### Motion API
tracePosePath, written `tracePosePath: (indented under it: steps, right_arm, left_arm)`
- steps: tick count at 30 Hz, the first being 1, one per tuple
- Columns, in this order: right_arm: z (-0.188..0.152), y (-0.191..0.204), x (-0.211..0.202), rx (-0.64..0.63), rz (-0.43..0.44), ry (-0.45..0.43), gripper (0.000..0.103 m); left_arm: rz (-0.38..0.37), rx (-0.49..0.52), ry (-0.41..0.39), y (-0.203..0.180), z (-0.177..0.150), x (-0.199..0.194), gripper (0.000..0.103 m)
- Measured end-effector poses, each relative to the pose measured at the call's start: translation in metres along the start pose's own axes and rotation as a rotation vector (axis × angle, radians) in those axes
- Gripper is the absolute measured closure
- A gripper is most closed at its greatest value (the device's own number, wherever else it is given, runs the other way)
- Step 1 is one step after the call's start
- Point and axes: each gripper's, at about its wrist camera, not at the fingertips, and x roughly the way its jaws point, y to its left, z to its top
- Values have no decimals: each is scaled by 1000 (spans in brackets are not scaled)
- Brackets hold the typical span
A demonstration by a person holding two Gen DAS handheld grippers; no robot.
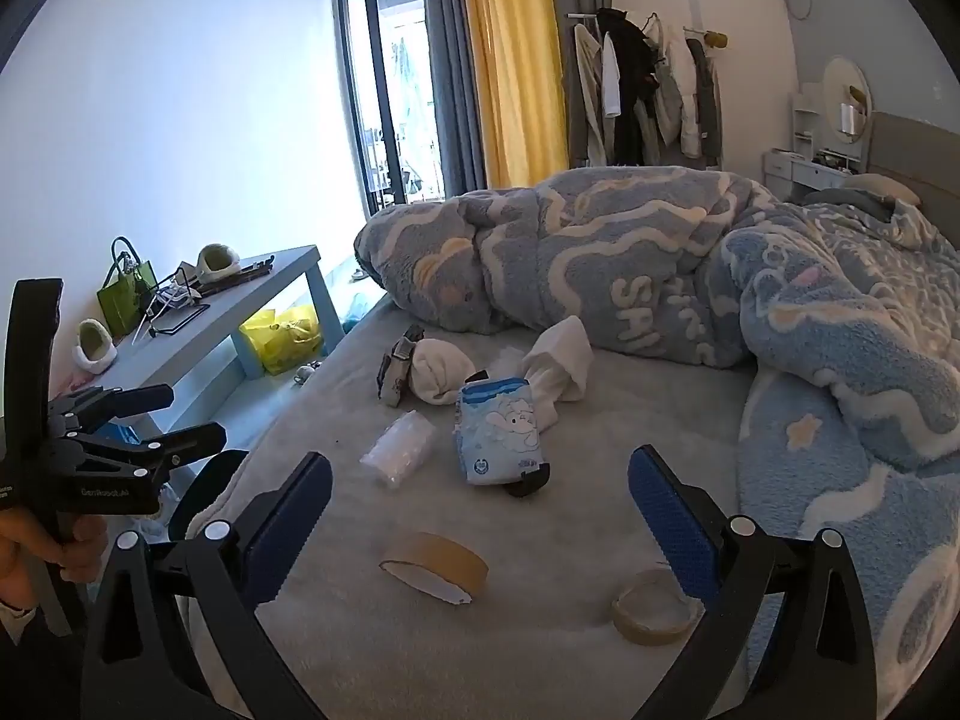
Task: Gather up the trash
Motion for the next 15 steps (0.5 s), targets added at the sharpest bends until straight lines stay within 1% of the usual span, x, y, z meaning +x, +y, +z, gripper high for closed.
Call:
tracePosePath:
  steps: [15]
  right_arm:
    - [1,2,0,0,7,-4,3]
  left_arm:
    - [1,2,5,-3,1,3,3]
